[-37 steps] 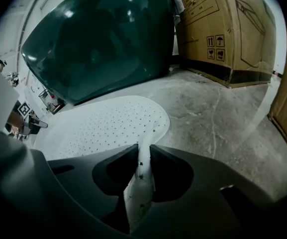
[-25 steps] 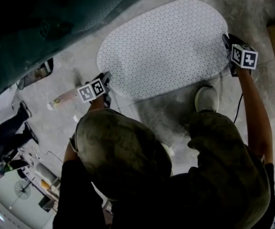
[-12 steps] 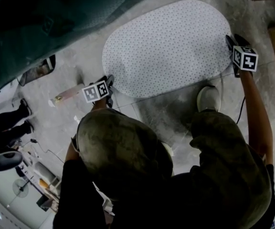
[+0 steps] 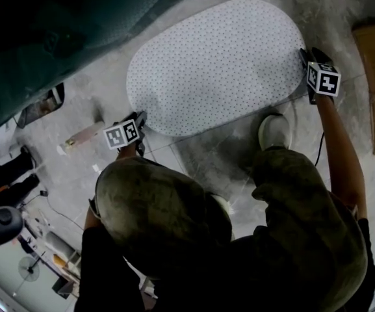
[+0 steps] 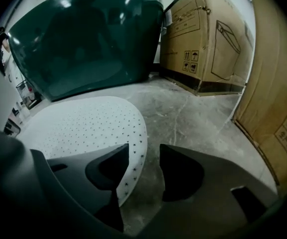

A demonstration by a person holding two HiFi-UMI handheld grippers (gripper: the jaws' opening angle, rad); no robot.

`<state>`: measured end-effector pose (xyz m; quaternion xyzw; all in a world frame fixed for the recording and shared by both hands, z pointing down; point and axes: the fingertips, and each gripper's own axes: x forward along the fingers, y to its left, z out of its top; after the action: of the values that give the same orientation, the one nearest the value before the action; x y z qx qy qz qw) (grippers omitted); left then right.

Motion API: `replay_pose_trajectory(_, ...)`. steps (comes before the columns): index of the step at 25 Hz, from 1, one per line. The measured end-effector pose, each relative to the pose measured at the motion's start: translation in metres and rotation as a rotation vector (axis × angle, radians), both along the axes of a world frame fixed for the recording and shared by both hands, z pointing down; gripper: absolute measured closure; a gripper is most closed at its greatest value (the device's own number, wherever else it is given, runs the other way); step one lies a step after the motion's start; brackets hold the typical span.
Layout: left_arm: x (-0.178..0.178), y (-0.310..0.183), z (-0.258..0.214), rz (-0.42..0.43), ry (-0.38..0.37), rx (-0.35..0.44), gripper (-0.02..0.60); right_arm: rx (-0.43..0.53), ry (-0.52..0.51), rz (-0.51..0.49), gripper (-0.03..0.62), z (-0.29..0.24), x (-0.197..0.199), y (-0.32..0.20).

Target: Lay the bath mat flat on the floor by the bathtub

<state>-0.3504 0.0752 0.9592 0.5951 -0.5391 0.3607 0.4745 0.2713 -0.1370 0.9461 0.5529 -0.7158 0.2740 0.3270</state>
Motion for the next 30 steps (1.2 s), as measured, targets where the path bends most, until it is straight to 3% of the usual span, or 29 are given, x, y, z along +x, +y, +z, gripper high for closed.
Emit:
replay_pose_trajectory(2,0.0,0.001,-0.001,0.01,-0.004,0.001,0.397,0.041,0.01,0.041,0.4,-0.007,0.011,-0.005)
replay_pose_trajectory(5,0.0,0.001,-0.003,0.004,0.012,0.016,0.397,0.086,-0.075,0.056,0.431,-0.015,0.006,-0.019)
replay_pose_trajectory(8,0.002,0.001,-0.004,-0.03,0.056,0.051,0.397,0.011,-0.148,-0.005,0.431,0.0,-0.016,-0.015)
replay_pose_trajectory(11,0.009,0.006,-0.003,-0.03,0.084,0.061,0.397,0.005,-0.107,-0.022,0.445,0.007,-0.019,-0.008)
replay_pose_trajectory(16,0.004,0.007,-0.02,-0.005,0.058,0.133,0.404,0.016,-0.08,-0.033,0.491,-0.01,-0.03,-0.012)
replay_pose_trajectory(19,0.031,0.01,-0.036,-0.031,0.181,0.122,0.408,-0.031,-0.132,-0.016,0.509,-0.041,-0.044,-0.005)
replay_pose_trajectory(20,0.046,0.012,-0.045,-0.031,0.223,0.108,0.42,-0.06,-0.147,-0.01,0.519,-0.052,-0.047,0.002)
replay_pose_trajectory(22,0.076,0.023,-0.073,-0.02,0.28,0.088,0.52,-0.153,-0.18,0.003,0.548,-0.073,-0.055,0.031)
replay_pose_trajectory(25,0.103,0.029,-0.126,-0.024,0.33,0.099,0.548,-0.283,-0.211,-0.008,0.566,-0.11,-0.08,0.073)
replay_pose_trajectory(30,0.134,0.056,-0.234,-0.048,0.408,0.084,0.554,-0.333,-0.199,-0.072,0.568,-0.217,-0.108,0.116)
